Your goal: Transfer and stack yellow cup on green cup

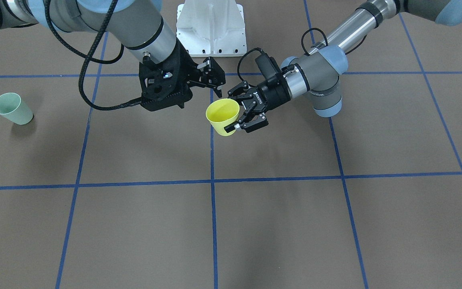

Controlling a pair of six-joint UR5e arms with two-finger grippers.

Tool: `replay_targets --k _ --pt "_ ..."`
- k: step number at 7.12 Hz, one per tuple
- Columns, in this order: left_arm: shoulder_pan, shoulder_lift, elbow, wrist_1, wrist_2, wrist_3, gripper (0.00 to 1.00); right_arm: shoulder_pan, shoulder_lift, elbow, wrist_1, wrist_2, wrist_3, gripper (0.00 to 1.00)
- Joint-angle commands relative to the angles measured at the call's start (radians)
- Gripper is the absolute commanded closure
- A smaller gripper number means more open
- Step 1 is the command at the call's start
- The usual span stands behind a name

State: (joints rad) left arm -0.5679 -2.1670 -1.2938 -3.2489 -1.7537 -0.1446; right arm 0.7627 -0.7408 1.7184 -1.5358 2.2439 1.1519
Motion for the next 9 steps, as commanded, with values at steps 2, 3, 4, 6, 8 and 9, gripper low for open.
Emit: replay_targets --k 2,3,4,6,8,9 --pt "0.003 0.006 -0.100 0.079 0.000 -0.001 0.68 -0.049 -0.003 0.004 -0.001 -0.125 0.015 0.03" --pt "0.003 0.006 -0.101 0.080 0.000 -0.001 0.68 -0.054 -0.012 0.001 -0.001 -0.153 0.015 0.04" --pt "0.005 0.006 -0.101 0.080 0.000 -0.001 0.68 -0.054 -0.022 0.006 -0.001 -0.158 0.014 0.04" --pt "0.005 0.010 -0.096 0.084 0.000 -0.001 0.68 -0.054 -0.029 0.027 -0.001 -0.155 0.011 0.02" --pt "0.006 0.012 -0.093 0.084 0.000 -0.001 0.68 -0.054 -0.031 0.059 -0.003 -0.145 0.008 0.02" --pt "0.010 0.024 -0.093 0.084 0.000 -0.001 0.68 -0.054 -0.043 0.061 -0.001 -0.147 0.006 0.02"
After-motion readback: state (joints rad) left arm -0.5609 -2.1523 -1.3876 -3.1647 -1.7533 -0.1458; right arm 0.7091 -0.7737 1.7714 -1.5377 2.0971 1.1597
